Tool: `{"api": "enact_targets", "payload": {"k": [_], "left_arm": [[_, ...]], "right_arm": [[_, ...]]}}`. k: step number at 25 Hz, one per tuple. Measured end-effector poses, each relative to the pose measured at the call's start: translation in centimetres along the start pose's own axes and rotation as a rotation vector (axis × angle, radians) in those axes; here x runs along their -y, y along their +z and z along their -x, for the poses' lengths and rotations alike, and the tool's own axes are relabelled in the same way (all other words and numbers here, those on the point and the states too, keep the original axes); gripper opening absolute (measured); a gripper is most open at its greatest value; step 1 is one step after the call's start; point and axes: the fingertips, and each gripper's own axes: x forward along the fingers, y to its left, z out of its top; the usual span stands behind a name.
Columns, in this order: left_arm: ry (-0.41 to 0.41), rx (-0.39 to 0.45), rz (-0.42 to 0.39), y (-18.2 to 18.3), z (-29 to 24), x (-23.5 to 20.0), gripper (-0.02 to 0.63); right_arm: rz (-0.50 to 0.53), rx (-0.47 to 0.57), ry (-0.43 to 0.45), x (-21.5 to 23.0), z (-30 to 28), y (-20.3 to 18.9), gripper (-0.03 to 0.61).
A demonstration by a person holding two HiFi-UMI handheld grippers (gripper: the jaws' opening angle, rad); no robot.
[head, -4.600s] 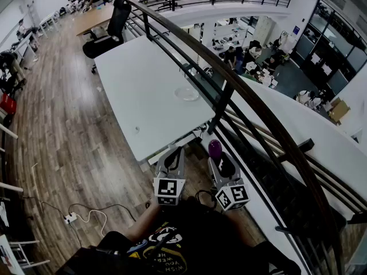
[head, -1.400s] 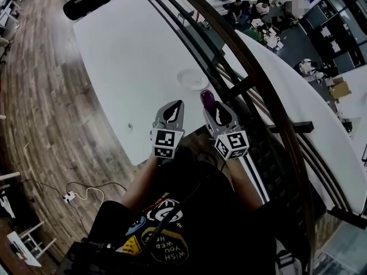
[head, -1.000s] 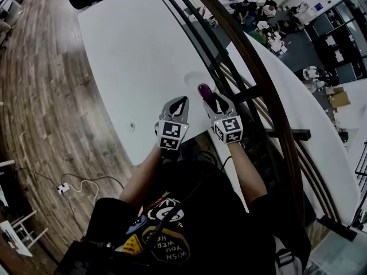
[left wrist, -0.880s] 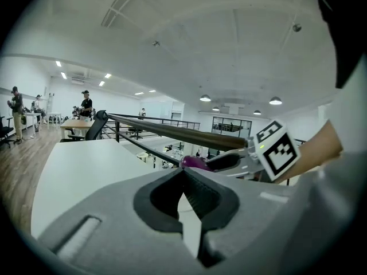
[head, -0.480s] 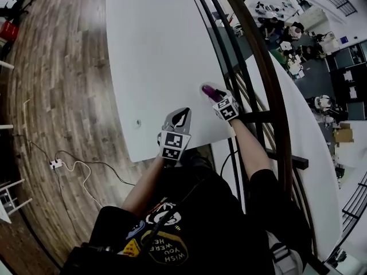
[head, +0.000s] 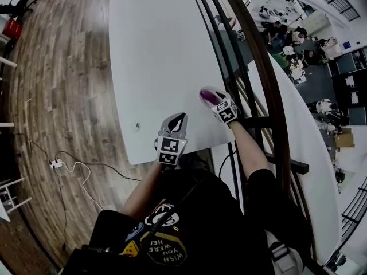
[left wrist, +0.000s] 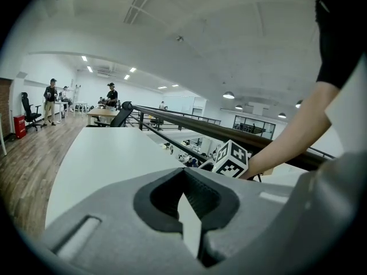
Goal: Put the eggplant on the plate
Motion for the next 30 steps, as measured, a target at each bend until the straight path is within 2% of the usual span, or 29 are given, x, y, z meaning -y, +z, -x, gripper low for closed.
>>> {"api": "enact_targets", "payload": {"k": [3, 6, 9, 11, 14, 18, 24, 30], "left_arm": [[-0.029, 0.013, -0.020, 0.8, -0.6, 0.3, 0.005], [-0.044, 0.040, -0.053, 2.5, -0.6, 0.4, 0.005], [-0.073, 0.088, -0.086, 5.5, -0.2, 0.6, 0.005], [-0.095, 0.111, -0.119, 7.3, 0.3, 1.1, 0.005], [-0.125, 0.144, -0.150, 9.1, 1.0, 3.2, 0.005], [-0.170, 0.164, -0.184, 9.9, 1.2, 6.6, 0.005], [-0.202, 0.153, -0.207, 9.6, 0.9, 8.9, 0.005], [-0.180, 0.168, -0.204, 9.7, 1.6, 9.3, 0.005]], "right_arm": [[-0.082, 0.131, -0.040, 0.4, 2.7, 1.6, 0.249], [-0.172, 0.283, -0.116, 0.3, 8.0, 3.7, 0.243], [-0.302, 0.455, -0.215, -0.5, 15.4, 5.8, 0.155], [-0.385, 0.574, -0.287, -1.9, 20.5, 6.9, 0.119], [-0.505, 0.689, -0.395, -3.8, 26.8, 5.9, 0.004], [-0.574, 0.709, -0.463, -5.6, 30.1, 3.3, 0.002], [-0.590, 0.714, -0.462, -5.6, 31.1, 2.5, 0.002], [-0.577, 0.729, -0.440, -5.7, 32.0, 2.4, 0.002]]}}
